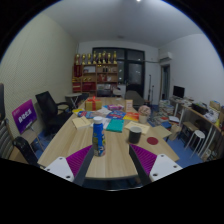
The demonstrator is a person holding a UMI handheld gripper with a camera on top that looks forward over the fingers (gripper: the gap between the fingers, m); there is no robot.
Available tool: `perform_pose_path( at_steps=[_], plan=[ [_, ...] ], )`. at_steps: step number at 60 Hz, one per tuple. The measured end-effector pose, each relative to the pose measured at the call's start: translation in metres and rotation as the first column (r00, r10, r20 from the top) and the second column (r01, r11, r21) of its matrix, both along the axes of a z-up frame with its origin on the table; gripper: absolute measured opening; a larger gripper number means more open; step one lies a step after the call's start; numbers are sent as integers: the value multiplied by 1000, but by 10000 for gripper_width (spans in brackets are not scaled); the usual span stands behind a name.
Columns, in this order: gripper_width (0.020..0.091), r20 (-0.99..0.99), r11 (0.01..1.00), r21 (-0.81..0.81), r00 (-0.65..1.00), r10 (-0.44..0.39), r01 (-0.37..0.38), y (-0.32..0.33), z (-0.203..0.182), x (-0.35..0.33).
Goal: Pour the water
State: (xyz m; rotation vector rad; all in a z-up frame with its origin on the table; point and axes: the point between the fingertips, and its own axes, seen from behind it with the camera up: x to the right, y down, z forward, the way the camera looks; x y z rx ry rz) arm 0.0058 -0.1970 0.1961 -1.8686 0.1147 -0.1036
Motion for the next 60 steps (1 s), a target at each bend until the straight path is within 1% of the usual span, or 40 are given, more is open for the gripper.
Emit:
perform_pose_path(
  at_steps=[2, 3, 5, 8, 9, 10, 16, 20, 28, 31, 33, 34, 38, 39, 44, 47, 48, 49, 51, 54, 56, 57, 58, 60],
  plan=[
    [812, 5, 1000, 1, 1000, 19, -19, 27, -12, -14],
    [810, 3, 999, 3, 999, 36, -36, 31, -19, -3],
    [812, 6, 998, 1, 998, 60, -60, 45, -29, -3],
    [812, 10, 997, 12, 997, 77, -77, 95, -49, -22],
    [808, 8, 996, 13, 997, 83, -83, 97, -50, -17],
    [808, 9, 997, 13, 997, 81, -81, 120, -60, -27],
    [814, 10, 996, 13, 996, 87, -88, 180, -89, -32],
    [813, 13, 996, 16, 996, 87, -87, 207, -101, -32],
    [811, 13, 997, 43, 998, 63, -63, 249, -121, -32],
    [792, 30, 996, 53, 997, 68, -70, 259, -125, -34],
    [679, 49, 997, 52, 997, 60, -63, 264, -129, -32],
    [622, 65, 997, 53, 997, 52, -56, 265, -129, -32],
    [593, 96, 995, 91, 995, 42, -50, 269, -127, -28],
    [580, 100, 994, 93, 994, 40, -50, 270, -127, -28],
    [560, 88, 996, 77, 995, 47, -54, 272, -129, -29],
    [536, 73, 996, 54, 995, 71, -75, 275, -130, -27],
    [507, 67, 996, 44, 994, 81, -84, 276, -130, -28],
    [494, 58, 995, 32, 994, 90, -92, 276, -129, -29],
    [482, 23, 994, 14, 994, 108, -108, 278, -127, -31],
    [483, -71, 991, 30, 989, 129, -127, 286, -111, -40],
    [485, -153, 988, 62, 977, 150, -142, 290, -91, -33],
    [484, -202, 988, 78, 968, 146, -133, 291, -77, -39],
    [483, -258, 986, 97, 954, 153, -132, 293, -67, -30],
    [483, -387, 986, 127, 910, 149, -107, 296, -44, -23]
  ],
)
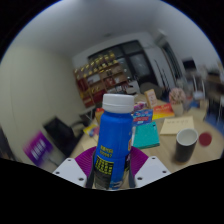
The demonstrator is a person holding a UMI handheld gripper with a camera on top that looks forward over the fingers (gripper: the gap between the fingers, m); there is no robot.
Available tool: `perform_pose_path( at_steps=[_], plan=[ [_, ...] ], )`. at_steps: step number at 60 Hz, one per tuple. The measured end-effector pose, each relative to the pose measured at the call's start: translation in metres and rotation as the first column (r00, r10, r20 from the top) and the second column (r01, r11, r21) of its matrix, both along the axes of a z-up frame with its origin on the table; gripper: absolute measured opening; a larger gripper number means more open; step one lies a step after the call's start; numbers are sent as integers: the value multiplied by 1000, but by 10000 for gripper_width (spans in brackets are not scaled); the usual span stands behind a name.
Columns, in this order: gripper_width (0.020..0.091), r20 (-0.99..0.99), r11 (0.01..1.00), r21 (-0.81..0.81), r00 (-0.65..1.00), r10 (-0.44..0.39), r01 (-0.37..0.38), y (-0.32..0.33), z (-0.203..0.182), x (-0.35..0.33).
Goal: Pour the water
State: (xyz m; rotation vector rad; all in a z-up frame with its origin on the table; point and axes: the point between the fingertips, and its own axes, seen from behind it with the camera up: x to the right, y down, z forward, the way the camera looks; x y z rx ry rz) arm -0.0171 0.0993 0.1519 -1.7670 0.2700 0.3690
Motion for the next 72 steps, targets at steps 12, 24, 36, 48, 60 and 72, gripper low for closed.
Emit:
perform_pose_path(
  at_steps=[12, 24, 36, 48, 60, 72],
  plan=[
    [480, -804, 1000, 9, 594, 5, 4, 15, 72, 46],
    [481, -998, 1000, 28, -64, 28, -2, 33, 73, 79],
    [482, -915, 996, 1, -402, 36, 88, 43, 62, 124],
    [482, -925, 998, -4, -378, 21, 66, 50, 70, 132],
    [479, -953, 995, 103, 289, 94, 14, 37, 127, 131],
    [484, -73, 939, 324, 993, -97, 115, -2, 187, 264]
  ],
)
